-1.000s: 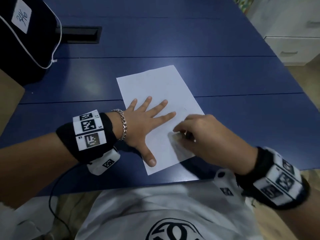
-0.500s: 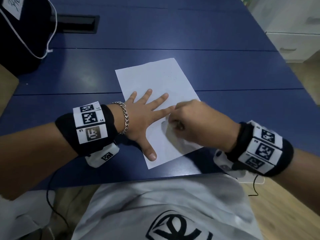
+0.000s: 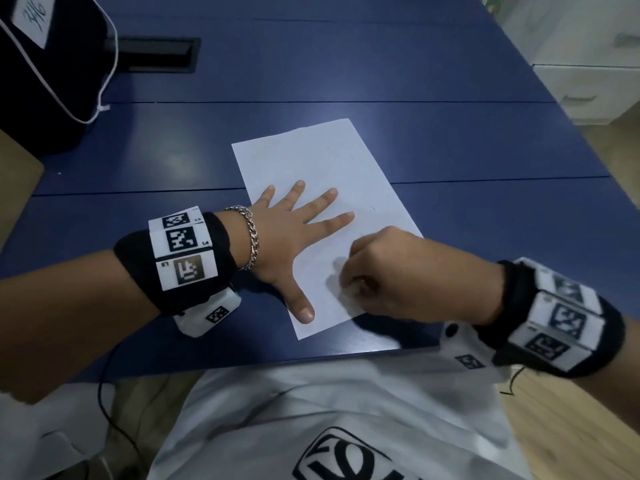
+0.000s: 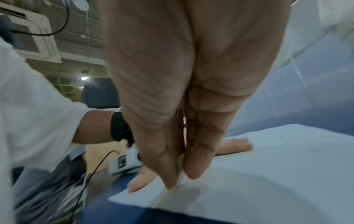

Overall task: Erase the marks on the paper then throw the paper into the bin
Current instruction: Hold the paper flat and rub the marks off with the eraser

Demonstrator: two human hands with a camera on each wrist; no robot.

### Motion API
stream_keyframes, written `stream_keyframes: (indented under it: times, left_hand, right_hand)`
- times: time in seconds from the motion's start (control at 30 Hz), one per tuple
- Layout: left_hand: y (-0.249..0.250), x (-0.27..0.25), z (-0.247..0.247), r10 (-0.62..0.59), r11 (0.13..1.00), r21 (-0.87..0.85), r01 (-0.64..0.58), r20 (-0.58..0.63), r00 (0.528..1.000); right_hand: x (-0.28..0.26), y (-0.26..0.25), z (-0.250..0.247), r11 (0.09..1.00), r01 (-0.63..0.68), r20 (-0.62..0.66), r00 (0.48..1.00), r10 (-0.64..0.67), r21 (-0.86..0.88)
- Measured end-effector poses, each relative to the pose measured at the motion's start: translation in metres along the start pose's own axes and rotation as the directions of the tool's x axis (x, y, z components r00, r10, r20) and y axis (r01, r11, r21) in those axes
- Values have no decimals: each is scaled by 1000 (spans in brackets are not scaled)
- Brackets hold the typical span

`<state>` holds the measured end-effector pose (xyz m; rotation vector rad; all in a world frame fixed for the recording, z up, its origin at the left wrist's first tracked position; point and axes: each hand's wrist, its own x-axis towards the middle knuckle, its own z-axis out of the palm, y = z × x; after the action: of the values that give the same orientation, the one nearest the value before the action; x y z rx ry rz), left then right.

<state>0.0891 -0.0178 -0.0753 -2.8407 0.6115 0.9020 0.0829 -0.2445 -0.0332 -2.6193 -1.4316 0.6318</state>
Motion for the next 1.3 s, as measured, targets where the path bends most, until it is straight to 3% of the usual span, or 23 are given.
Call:
stream_keyframes:
  times: [0.13, 0.27, 0.4, 0.6, 0.77, 0.93, 1.1, 1.23, 1.3]
  left_hand:
    - [-3, 0, 1, 23, 1000, 6, -23, -6, 1000]
    - [-7, -1, -9, 60, 995, 76, -61, 19, 998]
    - [-2, -1, -22, 86, 996, 30, -87, 37, 996]
    - [8, 13, -16, 114, 994, 1, -114, 15, 993]
    - [9, 18, -12, 88, 996, 5, -88, 11, 996]
    - [12, 18, -13, 70, 997, 11, -71, 11, 997]
    - [10, 19, -13, 71, 997, 37, -72, 27, 997]
    - [11, 18, -13, 65, 998, 14, -66, 22, 998]
    - [11, 18, -14, 62, 998, 23, -63, 30, 998]
  right_hand:
    - [-19, 45, -12, 988, -147, -190, 970, 152, 40]
    - [-31, 53, 1, 973, -208, -198, 954, 223, 95]
    - [-31, 51, -1, 979, -186, -175, 964, 199, 86]
    - [-9, 41, -10, 998, -38, -166, 985, 46, 56]
    - [8, 40, -9, 996, -77, -179, 981, 69, -37]
    - [-2, 30, -7, 997, 75, 34, 997, -74, -35]
    - [9, 50, -17, 997, -11, -118, 993, 2, -77]
    - [-10, 23, -5, 993, 117, 17, 993, -117, -7]
    - [-1, 33, -11, 996, 83, -3, 996, -84, -36]
